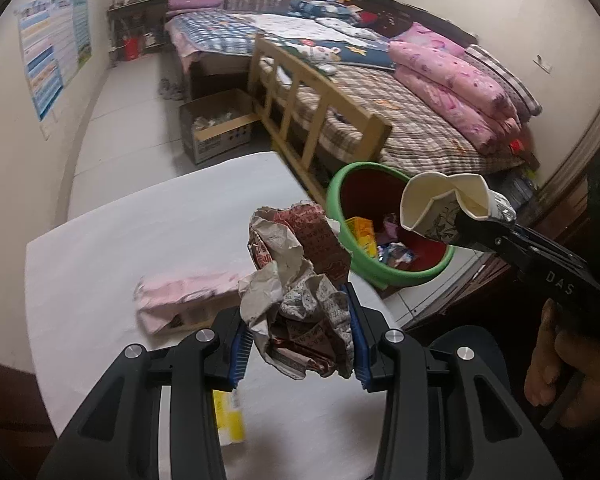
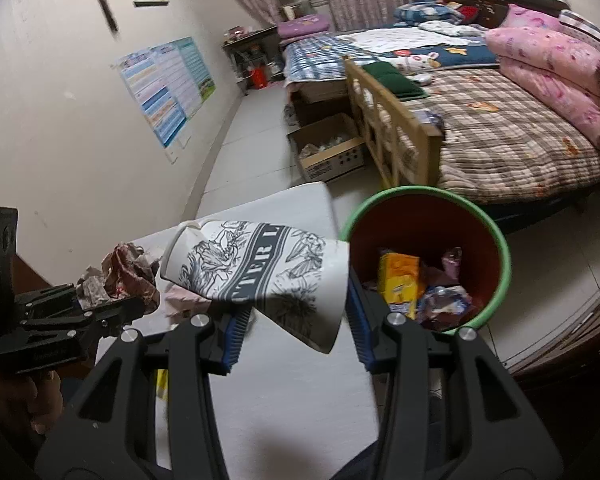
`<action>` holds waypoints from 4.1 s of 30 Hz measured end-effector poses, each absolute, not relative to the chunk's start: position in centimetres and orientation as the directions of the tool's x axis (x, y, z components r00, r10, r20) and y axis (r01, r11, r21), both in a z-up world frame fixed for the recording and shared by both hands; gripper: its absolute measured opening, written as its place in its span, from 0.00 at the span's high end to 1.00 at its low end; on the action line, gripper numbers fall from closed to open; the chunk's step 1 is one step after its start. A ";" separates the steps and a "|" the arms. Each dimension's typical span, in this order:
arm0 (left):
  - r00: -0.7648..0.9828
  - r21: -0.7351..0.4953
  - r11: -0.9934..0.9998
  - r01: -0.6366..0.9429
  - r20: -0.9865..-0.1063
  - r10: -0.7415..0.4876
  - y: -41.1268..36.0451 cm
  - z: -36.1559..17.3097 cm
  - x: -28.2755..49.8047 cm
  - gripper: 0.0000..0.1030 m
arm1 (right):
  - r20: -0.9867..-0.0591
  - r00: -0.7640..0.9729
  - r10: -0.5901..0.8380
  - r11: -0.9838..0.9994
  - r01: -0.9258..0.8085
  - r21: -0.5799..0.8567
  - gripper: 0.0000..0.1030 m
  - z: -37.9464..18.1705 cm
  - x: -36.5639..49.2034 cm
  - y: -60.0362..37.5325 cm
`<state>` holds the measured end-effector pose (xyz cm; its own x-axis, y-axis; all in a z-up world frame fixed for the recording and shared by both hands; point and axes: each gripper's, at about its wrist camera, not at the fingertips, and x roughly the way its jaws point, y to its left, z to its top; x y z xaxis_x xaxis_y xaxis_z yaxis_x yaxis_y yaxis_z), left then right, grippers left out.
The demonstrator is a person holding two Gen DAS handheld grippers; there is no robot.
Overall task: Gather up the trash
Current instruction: 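Carry the paper ball and cup over the green bin and open both tools, then return both tools to the table toward the yellow box and pink wrapper, then grasp the yellow tube box with the left tool while the right tool grasps the pink wrapper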
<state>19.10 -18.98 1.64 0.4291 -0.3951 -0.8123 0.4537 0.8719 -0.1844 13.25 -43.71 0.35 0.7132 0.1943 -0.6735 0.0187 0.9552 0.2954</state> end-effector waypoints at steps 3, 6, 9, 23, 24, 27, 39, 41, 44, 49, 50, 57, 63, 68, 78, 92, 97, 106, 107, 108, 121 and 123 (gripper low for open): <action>0.414 -0.184 0.859 0.478 -0.815 -0.405 -21.0 1.5 19.6 0.63 | -0.673 0.719 0.174 0.952 0.052 0.301 0.58 0.1 13.5 -45.8; 0.392 -0.190 0.843 0.504 -0.819 -0.419 -23.2 1.2 20.2 0.63 | -0.676 0.719 0.161 0.947 0.080 0.311 0.58 -0.3 13.8 -47.6; 0.373 -0.208 0.821 0.532 -0.813 -0.448 -25.2 1.0 20.7 0.63 | -0.678 0.720 0.151 0.943 0.102 0.317 0.58 -0.8 14.1 -49.0; 0.309 -0.217 0.768 0.602 -0.824 -0.475 -33.4 -1.0 23.6 0.63 | -0.701 0.708 0.081 0.923 0.212 0.321 0.58 -3.5 16.7 -55.8; 0.306 -0.217 0.767 0.604 -0.825 -0.475 -33.8 -1.2 23.8 0.63 | -0.706 0.704 0.080 0.921 0.219 0.323 0.58 -3.9 17.0 -56.3; 0.290 -0.230 0.763 0.605 -0.828 -0.480 -35.1 -1.9 24.7 0.63 | -0.716 0.694 0.077 0.918 0.231 0.322 0.58 -4.7 17.5 -57.0; 0.241 -0.241 0.762 0.601 -0.854 -0.460 -38.4 -5.5 27.8 0.62 | -0.751 0.654 0.095 0.906 0.256 0.337 0.58 -8.4 20.6 -59.2; 0.236 -0.237 0.762 0.603 -0.859 -0.454 -38.8 -6.1 28.1 0.62 | -0.756 0.647 0.096 0.906 0.257 0.336 0.58 -8.8 21.0 -59.3; 0.230 -0.232 0.762 0.604 -0.865 -0.446 -39.3 -6.8 28.4 0.62 | -0.767 0.634 0.103 0.907 0.256 0.334 0.58 -9.7 21.6 -59.4; 0.215 -0.237 0.767 0.597 -0.873 -0.437 -39.9 -7.9 28.9 0.59 | -0.784 0.612 0.105 0.914 0.250 0.318 0.58 -10.8 22.4 -59.4; 0.215 -0.236 0.767 0.596 -0.874 -0.436 -39.8 -8.0 29.0 0.59 | -0.787 0.608 0.104 0.915 0.251 0.315 0.57 -11.0 22.5 -59.4; 0.214 -0.245 0.777 0.580 -0.874 -0.435 -39.5 -8.3 29.3 0.26 | -0.802 0.590 0.094 0.912 0.272 0.307 0.43 -11.7 22.7 -59.8; 0.252 -0.246 0.798 0.550 -0.862 -0.440 -37.4 -6.9 29.0 0.13 | -0.791 0.610 0.052 0.913 0.292 0.285 0.09 -10.4 22.2 -59.3; 0.290 -0.255 0.821 0.511 -0.848 -0.444 -34.2 -4.9 28.1 0.08 | -0.776 0.631 0.017 0.929 0.276 0.245 0.05 -8.1 21.4 -57.6; 0.365 -0.239 0.862 0.447 -0.831 -0.420 -24.8 -1.5 23.5 0.08 | -0.733 0.677 0.065 0.957 0.165 0.238 0.05 -3.6 18.4 -50.4; 0.399 -0.231 0.950 0.212 -0.866 -0.300 -10.4 -4.5 17.7 0.08 | -0.743 0.644 0.182 0.979 -0.051 0.195 0.05 -2.6 14.7 -37.2; 0.353 -0.240 0.950 0.199 -0.887 -0.298 -9.2 -6.8 16.9 0.08 | -0.756 0.629 0.180 0.982 -0.074 0.172 0.05 -2.9 14.3 -35.1; 0.264 -0.236 0.949 0.207 -0.921 -0.287 -10.1 -11.8 17.5 0.09 | -0.782 0.600 0.168 0.986 -0.088 0.144 0.05 -4.0 14.4 -33.3; 0.257 -0.230 0.951 0.207 -0.925 -0.280 -10.2 -12.3 17.7 0.09 | -0.786 0.595 0.168 0.986 -0.091 0.141 0.05 -4.2 14.5 -33.3; 0.253 -0.229 0.951 0.208 -0.926 -0.278 -10.3 -12.6 17.9 0.09 | -0.790 0.591 0.165 0.986 -0.093 0.137 0.05 -4.4 14.6 -33.2; 0.209 -0.282 0.940 0.190 -0.924 -0.320 -9.7 -15.3 18.5 0.58 | -0.826 0.537 0.172 0.985 -0.113 0.132 0.05 -7.1 17.7 -31.5; 0.224 -0.283 0.942 0.178 -0.921 -0.319 -8.8 -15.0 18.3 0.59 | -0.831 0.526 0.179 0.983 -0.133 0.127 0.05 -7.6 18.6 -30.6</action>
<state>18.33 -8.77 -15.01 0.2239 -0.3191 -0.9209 0.1780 0.9424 -0.2832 18.56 -30.58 -7.56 0.5263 0.1786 -0.8313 -0.1330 0.9830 0.1269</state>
